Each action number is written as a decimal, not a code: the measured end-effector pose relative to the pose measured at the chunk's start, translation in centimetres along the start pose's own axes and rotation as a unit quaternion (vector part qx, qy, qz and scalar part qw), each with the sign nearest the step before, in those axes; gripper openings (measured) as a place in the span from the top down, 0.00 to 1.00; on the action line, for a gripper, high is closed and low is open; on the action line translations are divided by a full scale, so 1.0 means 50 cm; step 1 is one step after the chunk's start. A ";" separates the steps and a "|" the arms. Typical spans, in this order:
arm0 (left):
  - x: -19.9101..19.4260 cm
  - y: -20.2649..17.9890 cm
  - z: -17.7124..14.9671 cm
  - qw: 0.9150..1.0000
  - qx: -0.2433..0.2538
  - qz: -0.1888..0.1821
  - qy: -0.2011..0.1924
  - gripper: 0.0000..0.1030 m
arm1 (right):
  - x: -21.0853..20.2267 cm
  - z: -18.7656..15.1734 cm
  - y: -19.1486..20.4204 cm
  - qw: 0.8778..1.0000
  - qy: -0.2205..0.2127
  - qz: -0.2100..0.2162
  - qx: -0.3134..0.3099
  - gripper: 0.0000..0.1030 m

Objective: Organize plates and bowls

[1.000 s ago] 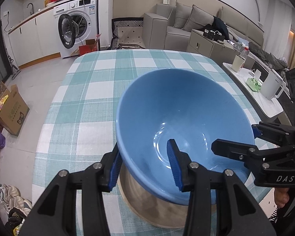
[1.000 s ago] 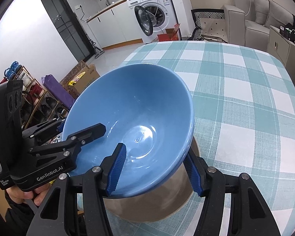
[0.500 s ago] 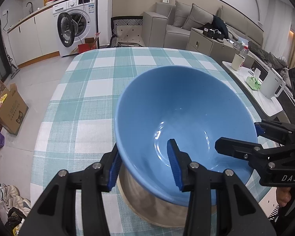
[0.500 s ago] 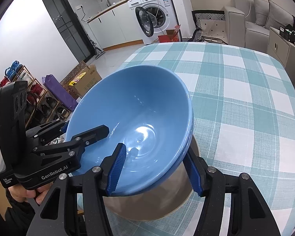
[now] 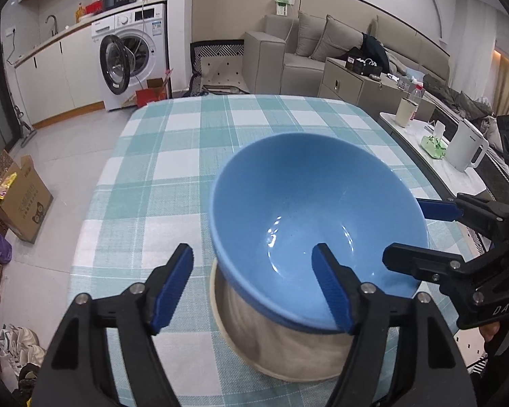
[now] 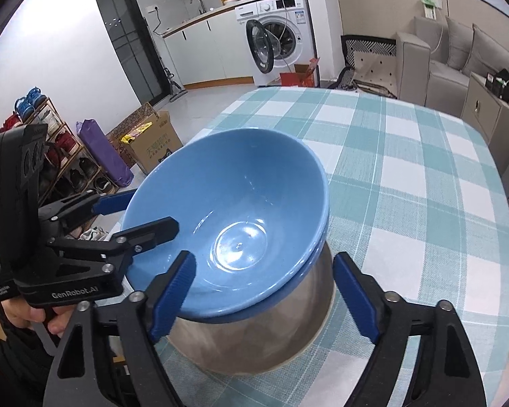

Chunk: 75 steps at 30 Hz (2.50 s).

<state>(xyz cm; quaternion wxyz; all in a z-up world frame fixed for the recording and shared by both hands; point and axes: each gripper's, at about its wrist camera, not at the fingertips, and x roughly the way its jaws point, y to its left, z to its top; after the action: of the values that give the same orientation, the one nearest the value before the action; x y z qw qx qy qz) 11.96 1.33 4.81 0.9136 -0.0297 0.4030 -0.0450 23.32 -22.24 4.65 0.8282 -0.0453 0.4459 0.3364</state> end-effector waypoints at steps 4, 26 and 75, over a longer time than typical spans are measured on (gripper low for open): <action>-0.029 0.006 -0.008 1.000 0.003 0.003 -0.028 0.11 | -0.018 -0.010 -0.005 1.000 -0.020 -0.002 -0.009 0.09; -0.079 0.016 -0.090 0.990 0.003 0.034 -0.134 0.00 | -0.077 -0.130 -0.038 0.989 -0.145 -0.006 -0.019 0.01; -0.084 0.014 -0.244 0.974 0.014 0.057 -0.218 0.00 | -0.064 -0.312 0.015 0.965 -0.250 0.012 -0.073 0.01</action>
<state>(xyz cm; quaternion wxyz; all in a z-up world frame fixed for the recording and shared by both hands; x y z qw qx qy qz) 0.17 2.27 -0.39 0.9808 -0.0035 0.1948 0.0090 10.63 -29.16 -2.04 0.9038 -0.0143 0.1992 0.3784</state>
